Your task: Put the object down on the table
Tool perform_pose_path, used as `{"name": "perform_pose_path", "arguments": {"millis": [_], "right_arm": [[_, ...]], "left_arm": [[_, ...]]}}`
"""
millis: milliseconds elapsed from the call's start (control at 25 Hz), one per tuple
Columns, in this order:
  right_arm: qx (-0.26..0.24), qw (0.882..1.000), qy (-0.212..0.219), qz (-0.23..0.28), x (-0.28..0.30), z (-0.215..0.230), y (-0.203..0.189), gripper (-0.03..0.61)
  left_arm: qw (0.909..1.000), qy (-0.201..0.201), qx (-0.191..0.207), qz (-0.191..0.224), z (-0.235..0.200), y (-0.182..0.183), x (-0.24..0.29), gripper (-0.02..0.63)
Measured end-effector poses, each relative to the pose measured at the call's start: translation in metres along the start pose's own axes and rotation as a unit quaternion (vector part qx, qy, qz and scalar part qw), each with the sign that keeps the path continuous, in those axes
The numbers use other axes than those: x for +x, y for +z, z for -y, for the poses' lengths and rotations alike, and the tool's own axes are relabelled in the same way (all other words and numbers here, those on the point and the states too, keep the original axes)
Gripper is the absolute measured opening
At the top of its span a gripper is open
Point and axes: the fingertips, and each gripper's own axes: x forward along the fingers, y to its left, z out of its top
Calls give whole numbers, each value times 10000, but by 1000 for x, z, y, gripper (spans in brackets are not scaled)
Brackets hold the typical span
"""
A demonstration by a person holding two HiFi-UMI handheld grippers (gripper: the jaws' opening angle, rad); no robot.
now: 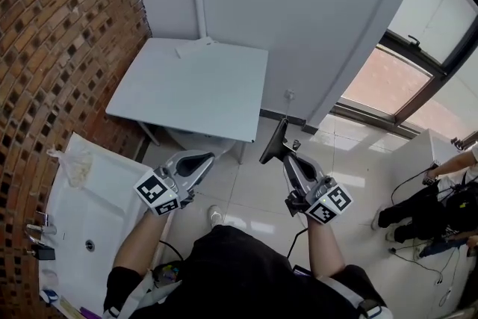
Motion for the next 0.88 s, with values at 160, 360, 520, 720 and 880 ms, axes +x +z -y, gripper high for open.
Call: {"name": "perform_pose_path", "arguments": {"millis": [160,360,520,720,880], "right_arm": [[-39,10000,-69,19,20,17,4,8],[-118,9999,-91,-11,49,32,2,8],[-96,10000,-19,7,78,39,-2,8],[-67,9999,1,-98,112,46,-15,8],[-69,9995,-134,-271,128,55,-25,8]], "left_arm": [[10000,-60,42,54,-27,5,13,-2],[9999,-79,37,91,-59,6,16,-2],[9999,-56,37,75,-84,7,14,-2],[9999,-125,94,-39,-113,3,11,-2],[9999,-107,-5,-2,-134,2,6,-2]]}}
